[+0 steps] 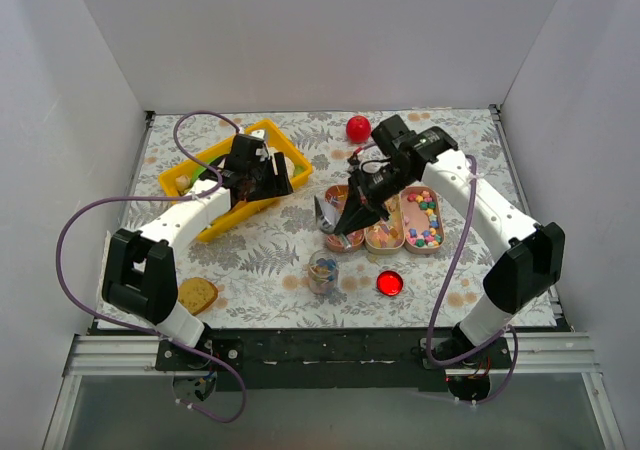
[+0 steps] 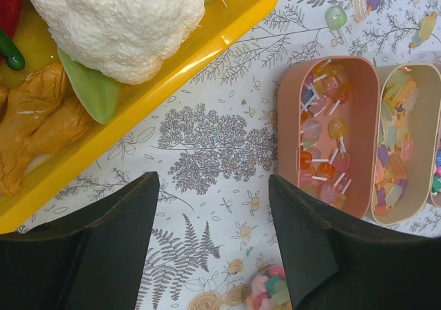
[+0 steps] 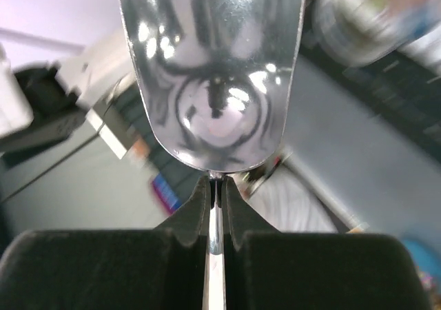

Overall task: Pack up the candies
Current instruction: Place the fake candies in the packing bottle, then place the spatula at the center of the board, then pick up the bottle lid at the center of the board.

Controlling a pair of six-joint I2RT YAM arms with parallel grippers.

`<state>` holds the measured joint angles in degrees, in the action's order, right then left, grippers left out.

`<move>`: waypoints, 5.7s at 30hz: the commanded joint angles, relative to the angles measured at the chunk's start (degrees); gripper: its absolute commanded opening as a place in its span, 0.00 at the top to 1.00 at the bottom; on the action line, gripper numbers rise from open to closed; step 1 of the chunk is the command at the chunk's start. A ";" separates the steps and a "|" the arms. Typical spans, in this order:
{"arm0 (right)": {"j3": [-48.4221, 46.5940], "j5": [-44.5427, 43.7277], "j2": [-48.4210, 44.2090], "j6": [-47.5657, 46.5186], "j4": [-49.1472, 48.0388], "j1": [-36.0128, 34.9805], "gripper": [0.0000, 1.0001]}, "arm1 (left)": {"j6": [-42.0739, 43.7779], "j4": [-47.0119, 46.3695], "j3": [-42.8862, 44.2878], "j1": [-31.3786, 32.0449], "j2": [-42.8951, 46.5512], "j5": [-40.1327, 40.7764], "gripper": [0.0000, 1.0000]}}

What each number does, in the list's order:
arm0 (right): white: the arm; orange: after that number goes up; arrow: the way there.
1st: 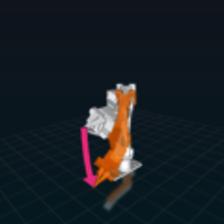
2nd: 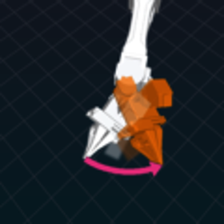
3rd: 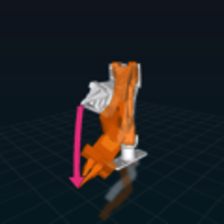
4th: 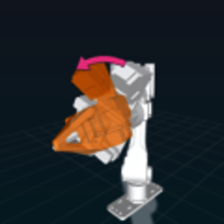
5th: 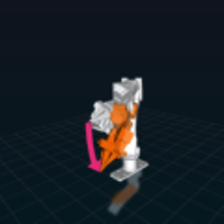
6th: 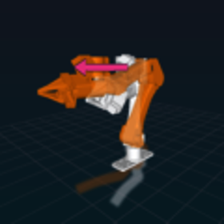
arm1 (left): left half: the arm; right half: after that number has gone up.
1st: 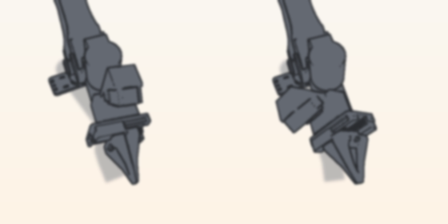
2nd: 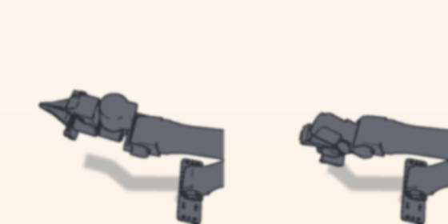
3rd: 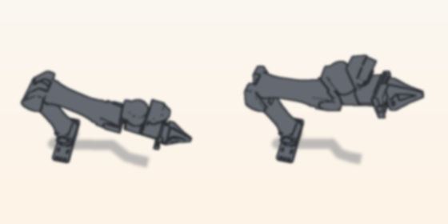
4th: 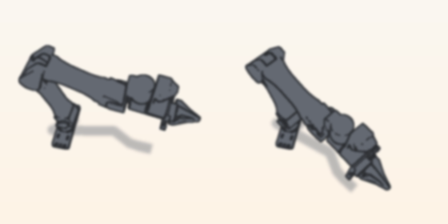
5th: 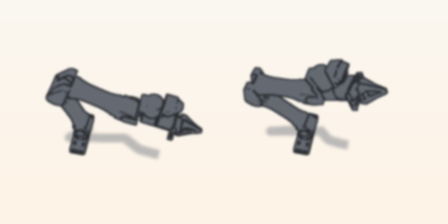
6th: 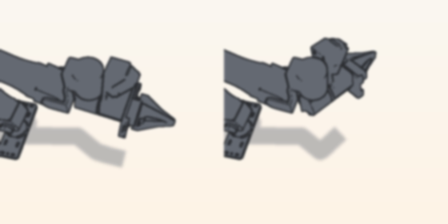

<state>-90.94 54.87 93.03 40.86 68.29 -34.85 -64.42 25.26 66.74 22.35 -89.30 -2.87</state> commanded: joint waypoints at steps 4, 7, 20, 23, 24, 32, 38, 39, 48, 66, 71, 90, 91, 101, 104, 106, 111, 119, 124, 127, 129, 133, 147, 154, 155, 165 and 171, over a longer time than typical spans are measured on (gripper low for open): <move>-7.42 -33.14 2.77 -11.77 0.65 3.56 0.99 | -0.61 0.41 0.85 -0.38 4.66 1.73 0.35; -4.69 -39.91 2.15 -11.95 -5.96 3.30 0.99 | -1.32 0.67 0.67 -0.38 5.36 1.82 0.33; -12.60 -47.49 16.38 -17.39 -23.46 -3.82 0.99 | -1.93 2.25 0.06 -0.46 11.24 5.33 0.02; -15.75 -46.96 21.74 -18.36 -23.64 -5.66 0.99 | -2.28 3.31 -0.47 -0.55 13.97 7.70 0.02; -16.63 -47.83 23.93 -18.62 -23.38 -6.10 0.99 | -2.46 4.00 -0.56 -0.55 14.58 8.49 0.02; -20.77 -48.98 30.80 -19.50 -22.77 -7.25 0.99 | -2.90 7.00 -0.91 -0.73 19.07 14.12 0.02; -20.43 -48.63 32.48 -19.07 -21.00 -8.21 0.99 | -2.81 7.09 -1.00 -0.82 18.99 14.83 0.02; -18.94 -48.63 31.69 -19.06 -21.53 -8.48 0.99 | -2.81 7.00 -0.91 -0.82 18.90 14.74 0.02; -17.08 -48.63 32.03 -18.63 -22.06 -9.09 0.99 | -2.55 6.65 -0.56 -0.82 16.79 13.51 0.02; -13.03 -51.97 30.37 -18.89 -20.22 -10.32 0.97 | -2.55 6.30 -1.61 -0.82 16.52 13.07 0.02; -14.88 -53.46 27.74 -18.19 -20.04 -10.32 0.65 | -2.46 6.47 -1.26 -0.82 16.70 13.07 0.02; -12.44 -58.37 13.76 -16.52 -18.73 -9.01 0.01 | -1.32 5.16 -1.08 -0.82 17.40 7.37 0.02; -11.21 -62.74 12.71 -15.99 -17.85 -8.83 0.02 | -1.06 4.98 -1.09 -0.82 17.49 6.75 0.02; 21.03 -66.65 -9.96 -13.18 -16.34 -9.09 0.58 | 1.14 -3.63 -3.01 -0.82 18.81 -3.18 0.02; 30.08 -62.70 -16.56 -12.74 -19.16 -9.18 0.65 | 1.06 -6.62 -3.55 -0.82 19.51 -4.24 0.02; 33.62 -60.77 -19.19 -12.21 -20.47 -9.18 0.66 | 0.53 -8.19 -3.55 -0.82 19.60 -5.21 0.02; 38.99 -56.90 -18.94 -12.21 -24.07 -9.62 0.75 | 0.27 -9.44 -4.25 -0.82 20.56 -6.18 0.02; 40.66 -55.66 -13.94 -13.00 -28.21 -11.11 0.74 | -0.62 -11.28 -6.01 -0.82 23.11 -6.00 0.02; 42.33 -56.19 -12.00 -12.74 -30.32 -11.29 0.71 | -0.79 -11.19 -6.62 -0.82 23.99 -6.00 0.02; 42.94 -56.54 -10.69 -12.65 -31.20 -11.29 0.71 | -0.97 -10.75 -6.54 -0.82 23.99 -6.26 0.02; 43.12 -56.37 -10.07 -12.82 -31.73 -11.29 0.70 | -1.05 -10.66 -6.54 -0.82 23.99 -6.79 0.02; 43.47 -55.22 -7.96 -13.09 -33.40 -11.29 0.71 | -0.88 -10.40 -6.27 -0.82 24.08 -7.06 0.02; 36.11 -60.92 -11.98 -12.65 -28.93 -11.38 0.99 | -0.26 -9.88 -4.69 -0.82 24.70 -5.48 0.02; 13.72 -58.58 -15.78 -17.56 -28.73 -9.02 0.99 | -0.88 -10.40 -0.48 -0.82 23.73 -9.60 0.02; 12.29 -56.82 -15.95 -18.61 -29.61 -8.40 0.99 | -0.79 -10.66 0.66 -0.82 23.47 -12.13 0.02; 30.68 1.16 -22.71 3.48 -74.65 7.68 0.99 | 0.97 -19.18 -4.07 -0.82 27.94 -27.69 0.02; 42.76 6.48 -21.42 44.34 -129.82 13.23 0.99 | -1.66 -22.70 -5.83 -0.82 28.48 -35.18 0.02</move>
<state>-51.55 50.94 71.40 55.48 -12.53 -23.46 -64.62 6.90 61.65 21.80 -62.08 -30.81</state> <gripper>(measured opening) 0.020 0.981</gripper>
